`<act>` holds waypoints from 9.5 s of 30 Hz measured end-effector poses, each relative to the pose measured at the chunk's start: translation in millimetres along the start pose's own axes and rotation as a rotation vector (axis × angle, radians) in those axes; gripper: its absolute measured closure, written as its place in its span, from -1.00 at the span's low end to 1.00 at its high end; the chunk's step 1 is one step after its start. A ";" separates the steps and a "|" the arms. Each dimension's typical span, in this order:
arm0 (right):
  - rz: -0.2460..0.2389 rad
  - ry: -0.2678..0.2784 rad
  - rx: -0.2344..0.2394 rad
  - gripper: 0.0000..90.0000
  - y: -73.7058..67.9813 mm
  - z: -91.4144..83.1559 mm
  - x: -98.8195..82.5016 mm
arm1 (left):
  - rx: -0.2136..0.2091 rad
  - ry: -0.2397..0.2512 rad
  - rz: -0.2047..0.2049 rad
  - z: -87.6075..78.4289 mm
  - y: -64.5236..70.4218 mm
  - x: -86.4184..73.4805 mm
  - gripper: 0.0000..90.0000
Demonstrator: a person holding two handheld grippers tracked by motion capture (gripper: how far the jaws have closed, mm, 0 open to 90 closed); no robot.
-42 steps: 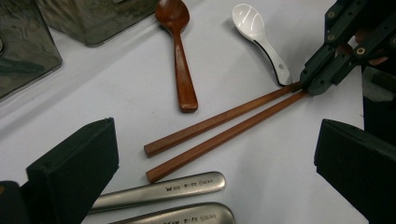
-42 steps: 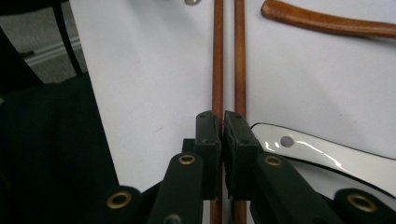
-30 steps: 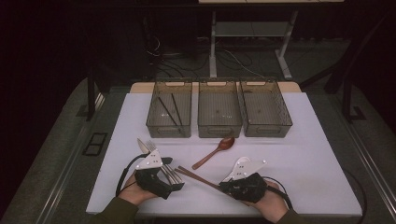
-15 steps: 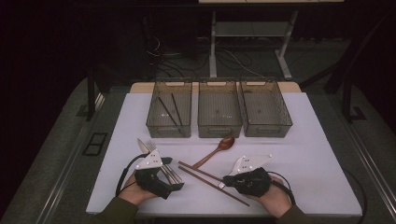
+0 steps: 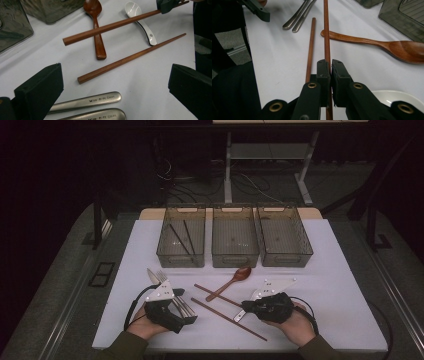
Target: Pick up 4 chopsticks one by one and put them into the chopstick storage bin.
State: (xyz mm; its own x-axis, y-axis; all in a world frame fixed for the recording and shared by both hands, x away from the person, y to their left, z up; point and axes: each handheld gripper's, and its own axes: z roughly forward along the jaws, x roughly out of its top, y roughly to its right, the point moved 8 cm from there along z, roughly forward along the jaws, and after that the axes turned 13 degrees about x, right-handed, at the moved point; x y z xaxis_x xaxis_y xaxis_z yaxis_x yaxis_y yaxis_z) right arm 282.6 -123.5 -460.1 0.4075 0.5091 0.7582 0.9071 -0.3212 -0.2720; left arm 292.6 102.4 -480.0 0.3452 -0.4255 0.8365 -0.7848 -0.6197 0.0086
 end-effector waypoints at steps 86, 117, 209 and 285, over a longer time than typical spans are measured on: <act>0.174 0.096 -0.188 0.89 122.7 64.4 155.5 | -0.013 0.010 -0.001 0.5 1.5 0.9 -1.00; 0.212 0.013 -0.228 0.88 143.0 137.4 200.6 | -0.022 0.019 0.005 -1.1 1.7 2.7 -1.00; 0.040 0.024 0.073 0.11 27.2 37.1 65.8 | -0.001 0.005 -0.010 1.2 0.0 -0.6 -1.00; -0.037 -0.205 0.022 0.88 -14.3 61.5 -7.5 | -0.001 -0.008 0.016 -0.3 0.2 -1.9 -1.00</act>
State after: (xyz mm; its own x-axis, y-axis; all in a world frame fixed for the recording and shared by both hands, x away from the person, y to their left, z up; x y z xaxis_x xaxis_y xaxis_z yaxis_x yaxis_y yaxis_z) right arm 273.1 -73.6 -498.3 0.3851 0.6724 0.6321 0.9229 -0.2828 -0.2613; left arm 291.7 103.3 -481.5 0.3369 -0.4406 0.8321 -0.7906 -0.6123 -0.0041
